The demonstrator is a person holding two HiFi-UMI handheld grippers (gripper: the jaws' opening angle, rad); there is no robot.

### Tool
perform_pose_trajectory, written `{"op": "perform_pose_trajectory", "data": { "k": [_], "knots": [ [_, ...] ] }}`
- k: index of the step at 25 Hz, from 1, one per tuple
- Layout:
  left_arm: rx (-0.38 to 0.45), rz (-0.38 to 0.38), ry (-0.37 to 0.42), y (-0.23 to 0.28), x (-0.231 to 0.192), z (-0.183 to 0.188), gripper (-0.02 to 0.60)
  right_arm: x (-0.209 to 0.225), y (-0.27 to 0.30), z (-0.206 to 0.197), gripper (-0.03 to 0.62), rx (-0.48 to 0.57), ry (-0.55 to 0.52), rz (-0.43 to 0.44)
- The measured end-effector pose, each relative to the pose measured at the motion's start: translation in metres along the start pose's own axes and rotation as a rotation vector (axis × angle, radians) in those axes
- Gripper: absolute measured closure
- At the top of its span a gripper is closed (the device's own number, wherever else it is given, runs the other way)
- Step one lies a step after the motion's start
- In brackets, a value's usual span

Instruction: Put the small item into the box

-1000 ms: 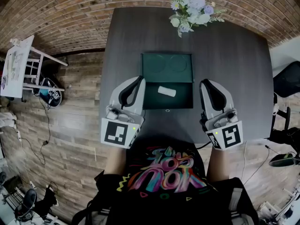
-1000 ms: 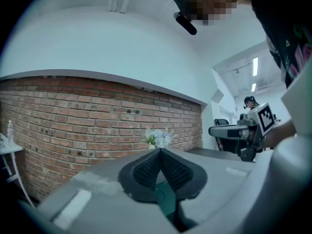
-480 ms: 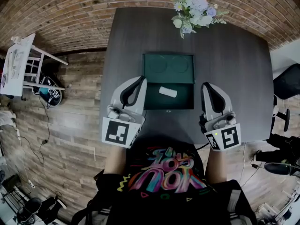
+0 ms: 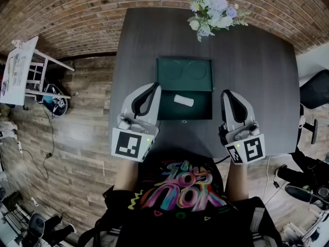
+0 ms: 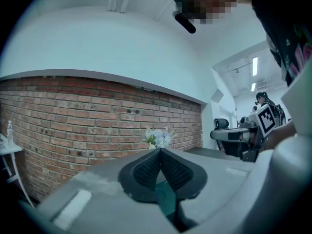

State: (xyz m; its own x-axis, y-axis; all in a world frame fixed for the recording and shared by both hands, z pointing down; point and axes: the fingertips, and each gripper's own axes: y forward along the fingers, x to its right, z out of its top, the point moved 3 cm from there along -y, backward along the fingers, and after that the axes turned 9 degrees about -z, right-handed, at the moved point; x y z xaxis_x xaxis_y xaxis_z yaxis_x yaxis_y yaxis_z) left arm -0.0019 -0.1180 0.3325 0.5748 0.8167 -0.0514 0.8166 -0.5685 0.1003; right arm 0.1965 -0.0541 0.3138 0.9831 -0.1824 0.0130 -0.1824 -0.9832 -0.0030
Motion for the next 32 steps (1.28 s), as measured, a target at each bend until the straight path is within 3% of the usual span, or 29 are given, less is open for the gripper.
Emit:
{"op": "perform_pose_trajectory", "data": {
  "k": [32],
  "knots": [
    [-0.005, 0.010, 0.010, -0.0001, 0.0015, 0.0001, 0.580, -0.0002, -0.0004, -0.0079, 0.592, -0.022, 0.024, 0.010]
  ]
}}
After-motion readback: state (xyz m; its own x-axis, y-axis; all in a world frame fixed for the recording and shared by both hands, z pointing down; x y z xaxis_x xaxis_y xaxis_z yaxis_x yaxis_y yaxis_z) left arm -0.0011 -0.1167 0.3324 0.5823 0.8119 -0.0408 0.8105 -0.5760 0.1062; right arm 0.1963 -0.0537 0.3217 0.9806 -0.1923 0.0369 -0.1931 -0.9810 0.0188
